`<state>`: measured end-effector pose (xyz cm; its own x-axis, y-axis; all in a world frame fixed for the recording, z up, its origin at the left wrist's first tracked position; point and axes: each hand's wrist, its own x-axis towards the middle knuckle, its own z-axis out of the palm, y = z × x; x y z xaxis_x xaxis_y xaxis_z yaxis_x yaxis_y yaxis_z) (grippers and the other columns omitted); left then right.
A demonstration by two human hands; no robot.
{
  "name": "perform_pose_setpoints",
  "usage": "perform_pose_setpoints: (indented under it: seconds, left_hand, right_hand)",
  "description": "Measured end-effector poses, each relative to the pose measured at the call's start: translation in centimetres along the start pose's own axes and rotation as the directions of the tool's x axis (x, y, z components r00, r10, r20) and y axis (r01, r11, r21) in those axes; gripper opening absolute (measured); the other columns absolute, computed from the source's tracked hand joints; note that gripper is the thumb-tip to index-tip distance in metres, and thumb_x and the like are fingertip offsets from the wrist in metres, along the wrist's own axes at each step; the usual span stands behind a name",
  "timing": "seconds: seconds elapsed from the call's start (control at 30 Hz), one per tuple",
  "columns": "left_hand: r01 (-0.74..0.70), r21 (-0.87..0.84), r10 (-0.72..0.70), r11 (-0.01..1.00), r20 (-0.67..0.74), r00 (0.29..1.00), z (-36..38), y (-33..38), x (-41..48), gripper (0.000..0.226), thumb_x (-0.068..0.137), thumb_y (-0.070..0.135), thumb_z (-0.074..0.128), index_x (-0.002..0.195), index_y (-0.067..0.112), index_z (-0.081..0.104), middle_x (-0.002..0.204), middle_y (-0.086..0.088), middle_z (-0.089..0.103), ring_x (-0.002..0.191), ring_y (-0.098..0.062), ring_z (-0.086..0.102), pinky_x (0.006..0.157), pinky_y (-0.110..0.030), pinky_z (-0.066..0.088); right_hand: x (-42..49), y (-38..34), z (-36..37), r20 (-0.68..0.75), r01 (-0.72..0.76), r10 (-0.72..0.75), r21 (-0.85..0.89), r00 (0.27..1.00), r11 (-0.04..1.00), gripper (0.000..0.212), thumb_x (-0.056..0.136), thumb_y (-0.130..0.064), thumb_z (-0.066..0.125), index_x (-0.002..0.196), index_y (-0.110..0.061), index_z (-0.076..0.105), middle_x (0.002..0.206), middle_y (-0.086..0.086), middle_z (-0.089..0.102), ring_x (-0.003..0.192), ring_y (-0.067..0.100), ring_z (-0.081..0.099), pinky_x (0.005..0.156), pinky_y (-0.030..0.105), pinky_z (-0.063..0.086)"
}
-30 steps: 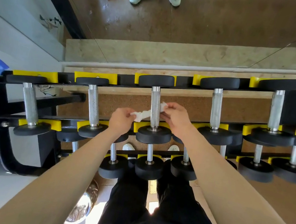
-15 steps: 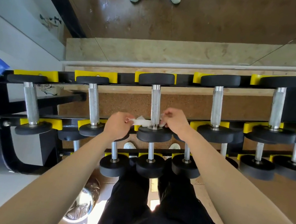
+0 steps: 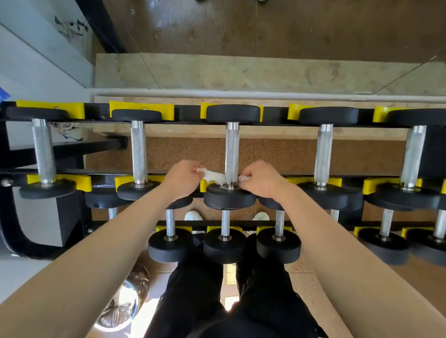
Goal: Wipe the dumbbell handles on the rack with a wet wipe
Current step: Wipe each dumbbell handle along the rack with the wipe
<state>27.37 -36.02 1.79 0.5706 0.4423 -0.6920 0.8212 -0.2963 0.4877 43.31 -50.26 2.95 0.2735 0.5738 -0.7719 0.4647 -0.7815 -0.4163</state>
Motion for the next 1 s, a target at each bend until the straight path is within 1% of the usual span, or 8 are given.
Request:
perform_pose_setpoints:
  seconds: [0.13,0.2,0.3,0.4,0.63,0.77,0.9,1.0]
  left_hand:
    - [0.014,0.016,-0.014,1.0,0.037,0.999,1.3,2.7,0.6,0.028,0.101,0.013,0.046,0.075,0.014,0.056,0.075,-0.003,0.057,0.081,-0.028,0.057,0.064,-0.034,0.041]
    - [0.05,-0.032,-0.048,0.998,0.048,0.998,1.2,2.5,0.8,0.022,0.103,0.013,0.046,0.099,0.01,0.067,0.102,-0.01,0.068,0.106,-0.035,0.062,0.084,-0.04,0.049]
    - [0.138,-0.114,-0.142,0.984,-0.029,0.989,0.1,1.2,1.2,0.038,0.106,0.018,0.046,0.141,0.005,0.054,0.145,-0.015,0.055,0.132,-0.034,0.052,0.111,-0.042,0.042]
    - [0.13,-0.145,-0.144,0.981,-0.089,0.986,-0.3,1.9,1.7,0.04,0.106,0.017,0.044,0.143,0.004,0.05,0.145,-0.017,0.054,0.132,-0.034,0.051,0.109,-0.042,0.041]
    - [0.173,-0.333,-0.189,0.927,-0.017,0.982,-1.0,3.3,3.2,0.036,0.104,0.017,0.051,0.136,0.004,0.059,0.133,-0.019,0.062,0.123,-0.036,0.057,0.103,-0.042,0.045]
    - [0.21,-0.541,-0.309,0.814,-0.098,0.946,-3.1,2.0,3.6,0.03,0.103,0.018,0.055,0.131,0.009,0.062,0.11,-0.009,0.066,0.097,-0.022,0.059,0.093,-0.036,0.047]
    - [0.172,-0.664,-0.265,0.728,-0.042,0.963,-2.0,5.2,4.2,0.028,0.102,0.015,0.057,0.129,0.006,0.059,0.103,-0.004,0.067,0.095,-0.017,0.061,0.094,-0.031,0.053]
    - [0.189,-0.818,-0.274,0.543,0.04,0.961,-1.8,6.1,4.6,0.031,0.102,0.009,0.057,0.13,-0.003,0.055,0.119,-0.019,0.069,0.091,-0.018,0.071,0.077,-0.021,0.059]
  right_hand:
    - [-0.3,1.9,-2.0,-0.075,-0.034,0.027,-0.093,0.997,0.995,0.021,0.09,-0.021,0.067,0.07,-0.023,0.061,0.08,0.001,0.064,0.077,0.02,0.06,0.057,0.025,0.037]
    - [-0.1,1.9,-2.1,-0.143,-0.01,0.0,-0.075,0.99,0.997,0.017,0.093,-0.022,0.066,0.077,-0.025,0.06,0.086,0.001,0.064,0.077,0.016,0.059,0.063,0.025,0.039]
    - [0.7,0.4,-0.9,-0.159,0.043,-0.059,-0.102,0.986,0.994,0.015,0.098,-0.022,0.059,0.083,-0.022,0.057,0.091,0.002,0.062,0.079,0.016,0.057,0.069,0.028,0.04]
    - [1.1,0.1,-0.2,-0.146,0.041,-0.056,-0.102,0.988,0.994,0.016,0.1,-0.021,0.055,0.085,-0.02,0.055,0.091,0.004,0.061,0.083,0.019,0.059,0.071,0.03,0.043]
    - [2.2,0.4,-2.4,-0.413,0.021,-0.005,0.033,0.911,0.999,0.012,0.101,-0.017,0.054,0.103,-0.013,0.065,0.109,0.007,0.054,0.099,0.023,0.057,0.085,0.034,0.048]
    - [3.5,-1.6,-1.4,-0.384,0.044,-0.027,0.037,0.923,0.998,0.01,0.101,-0.011,0.049,0.092,-0.014,0.054,0.112,0.013,0.057,0.102,0.03,0.058,0.081,0.031,0.042]
    - [3.6,-0.4,-3.3,-0.513,-0.003,0.202,0.362,0.835,0.932,0.015,0.103,-0.015,0.048,0.107,-0.008,0.061,0.098,0.005,0.059,0.09,0.02,0.057,0.078,0.032,0.048]
    - [4.4,-0.6,-3.7,-0.419,0.067,0.362,0.725,0.832,0.686,0.009,0.099,-0.01,0.055,0.1,-0.012,0.063,0.098,0.009,0.064,0.087,0.02,0.06,0.076,0.032,0.05]
